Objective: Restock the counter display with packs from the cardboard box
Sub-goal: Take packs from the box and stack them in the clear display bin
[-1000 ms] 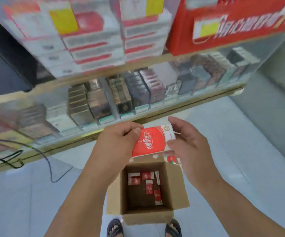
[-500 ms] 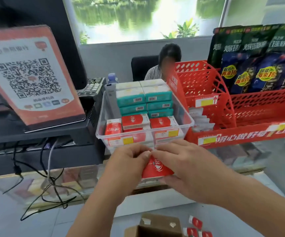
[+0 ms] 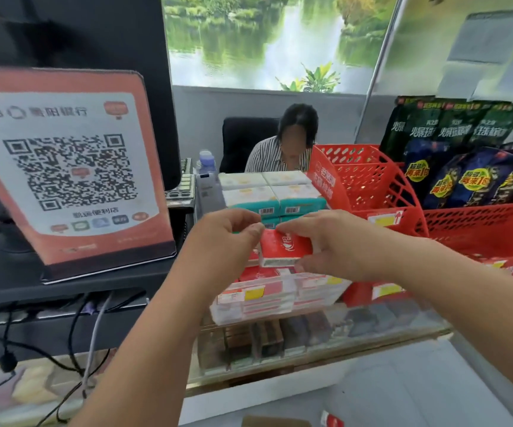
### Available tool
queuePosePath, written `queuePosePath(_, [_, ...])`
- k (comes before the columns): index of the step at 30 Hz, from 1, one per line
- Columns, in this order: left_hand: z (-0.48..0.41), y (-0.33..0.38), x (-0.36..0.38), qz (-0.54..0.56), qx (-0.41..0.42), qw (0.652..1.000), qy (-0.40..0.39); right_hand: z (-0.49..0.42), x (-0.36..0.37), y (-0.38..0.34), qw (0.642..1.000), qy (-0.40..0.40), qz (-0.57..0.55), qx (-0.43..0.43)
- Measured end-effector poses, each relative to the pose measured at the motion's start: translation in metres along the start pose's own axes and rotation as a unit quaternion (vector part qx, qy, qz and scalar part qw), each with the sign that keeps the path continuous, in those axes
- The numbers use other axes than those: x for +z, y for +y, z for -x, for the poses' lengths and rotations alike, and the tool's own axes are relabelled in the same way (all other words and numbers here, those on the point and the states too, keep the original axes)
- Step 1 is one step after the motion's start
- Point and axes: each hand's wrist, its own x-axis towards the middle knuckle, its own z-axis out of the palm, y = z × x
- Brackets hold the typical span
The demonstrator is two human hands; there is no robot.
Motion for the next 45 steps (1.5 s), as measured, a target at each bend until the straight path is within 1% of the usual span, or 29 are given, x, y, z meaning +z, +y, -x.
queuePosePath(3, [-0.002, -0.001, -0.008, -0.005, 0.008, 1.000, 0.000, -0.031, 0.012, 0.010, 0.997, -0.071, -0.002, 0.037])
queuePosePath(5, [-0.002, -0.004, -0.009, -0.004, 0.006, 1.000, 0.000, -0.046, 0.021, 0.012, 0.993, -0.107, -0.023, 0.040])
queuePosePath(8, [-0.002, -0.009, -0.007, -0.015, 0.001, 1.000, -0.004, -0.058, 0.032, 0.013, 0.991, -0.121, -0.055, 0.011])
queuePosePath(12, [-0.004, -0.014, -0.001, -0.025, -0.009, 1.000, -0.005, -0.068, 0.046, 0.013, 0.986, -0.130, -0.099, -0.007])
queuePosePath(15, [-0.009, -0.016, 0.004, -0.038, -0.016, 0.999, -0.002, -0.070, 0.053, 0.016, 0.983, -0.112, -0.144, -0.004])
queuePosePath(17, [-0.012, -0.018, 0.006, -0.042, -0.022, 0.999, -0.002, -0.070, 0.057, 0.018, 0.983, -0.102, -0.155, 0.007])
queuePosePath(19, [-0.012, -0.019, 0.007, -0.034, -0.030, 0.999, 0.001, -0.069, 0.059, 0.021, 0.981, -0.092, -0.168, 0.017])
queuePosePath(22, [-0.005, -0.019, 0.009, -0.017, -0.044, 0.999, 0.007, -0.061, 0.061, 0.024, 0.973, -0.062, -0.216, 0.042])
queuePosePath(24, [0.003, -0.017, 0.013, -0.005, -0.050, 0.999, 0.001, -0.048, 0.061, 0.025, 0.969, -0.018, -0.238, 0.057])
queuePosePath(27, [0.018, -0.014, 0.023, 0.008, -0.064, 0.998, -0.005, -0.015, 0.058, 0.024, 0.957, 0.069, -0.274, 0.068])
queuePosePath(29, [0.030, -0.015, 0.033, 0.012, -0.078, 0.997, -0.009, 0.014, 0.059, 0.022, 0.940, 0.124, -0.312, 0.066])
queuePosePath(31, [0.043, -0.020, 0.047, 0.007, -0.096, 0.995, -0.013, 0.044, 0.068, 0.019, 0.923, 0.145, -0.352, 0.053])
queuePosePath(34, [0.060, -0.036, 0.072, -0.013, -0.127, 0.992, -0.021, 0.077, 0.100, 0.017, 0.922, 0.135, -0.361, 0.036])
queuePosePath(37, [0.076, -0.062, 0.102, -0.031, -0.155, 0.987, -0.037, 0.099, 0.144, 0.019, 0.928, 0.098, -0.356, 0.049])
queuePosePath(39, [0.087, -0.084, 0.120, -0.042, -0.174, 0.983, -0.047, 0.113, 0.173, 0.020, 0.921, 0.068, -0.376, 0.077])
queuePosePath(42, [0.103, -0.120, 0.143, -0.056, -0.203, 0.975, -0.067, 0.135, 0.213, 0.020, 0.904, 0.045, -0.407, 0.125])
queuePosePath(45, [0.115, -0.159, 0.160, -0.062, -0.223, 0.969, -0.091, 0.152, 0.253, 0.017, 0.881, 0.015, -0.436, 0.184])
